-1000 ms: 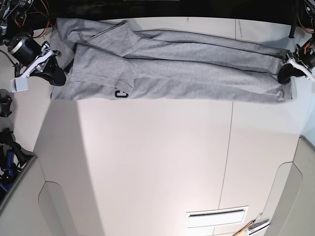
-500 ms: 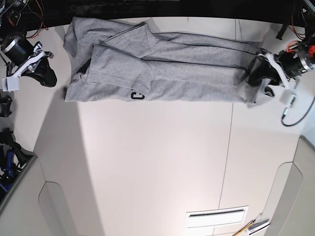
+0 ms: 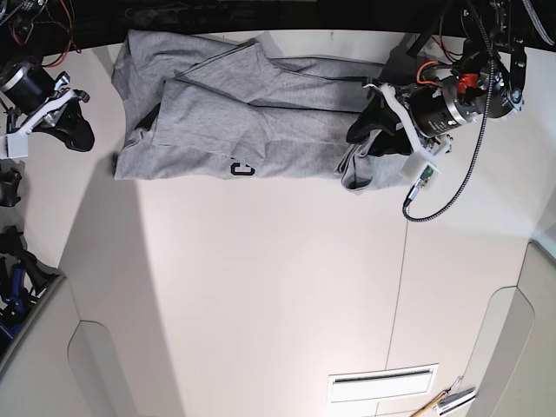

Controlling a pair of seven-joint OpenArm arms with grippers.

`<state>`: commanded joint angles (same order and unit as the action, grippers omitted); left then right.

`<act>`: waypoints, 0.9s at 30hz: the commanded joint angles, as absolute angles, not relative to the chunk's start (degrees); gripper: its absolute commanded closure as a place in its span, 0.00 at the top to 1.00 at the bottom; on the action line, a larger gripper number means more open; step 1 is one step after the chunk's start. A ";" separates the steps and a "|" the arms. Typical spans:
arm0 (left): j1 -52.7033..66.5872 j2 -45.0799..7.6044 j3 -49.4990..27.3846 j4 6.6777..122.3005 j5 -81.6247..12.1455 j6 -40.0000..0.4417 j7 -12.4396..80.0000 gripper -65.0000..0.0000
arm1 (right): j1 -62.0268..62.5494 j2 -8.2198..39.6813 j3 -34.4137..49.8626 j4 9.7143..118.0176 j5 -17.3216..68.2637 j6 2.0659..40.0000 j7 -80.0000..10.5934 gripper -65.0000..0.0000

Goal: Fold the T-shirt properly
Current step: 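Grasp the strip's hem end with the left gripper and fold it toward the collar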

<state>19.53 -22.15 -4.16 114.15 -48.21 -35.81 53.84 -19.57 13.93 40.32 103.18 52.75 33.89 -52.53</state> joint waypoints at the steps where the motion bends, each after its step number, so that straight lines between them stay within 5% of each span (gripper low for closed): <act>1: 19.53 -21.71 -4.03 114.15 -48.38 -35.79 53.74 0.60 | -19.57 13.93 40.88 103.18 52.75 33.87 -52.77 0.00; 2: 19.53 -20.82 -4.03 114.15 -49.01 -35.75 53.80 0.65 | -19.59 13.93 41.50 103.15 52.75 33.78 -52.84 0.00; 7: 19.51 -16.36 -4.03 114.15 -51.24 -35.64 53.76 0.65 | -19.62 13.98 41.50 101.56 53.21 33.61 -54.81 0.61; 12: 19.49 -12.84 -4.03 114.15 -51.27 -35.79 53.69 0.65 | -22.06 13.93 36.91 96.97 56.64 33.89 -57.06 0.63; 27: 19.51 -12.88 -4.08 114.15 -51.18 -35.79 53.80 0.65 | -22.00 12.51 25.45 89.36 62.57 35.81 -57.01 0.62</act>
<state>19.51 -12.88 -4.08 114.15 -51.18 -35.79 53.80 -22.00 12.51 25.45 89.36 62.57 35.81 -57.01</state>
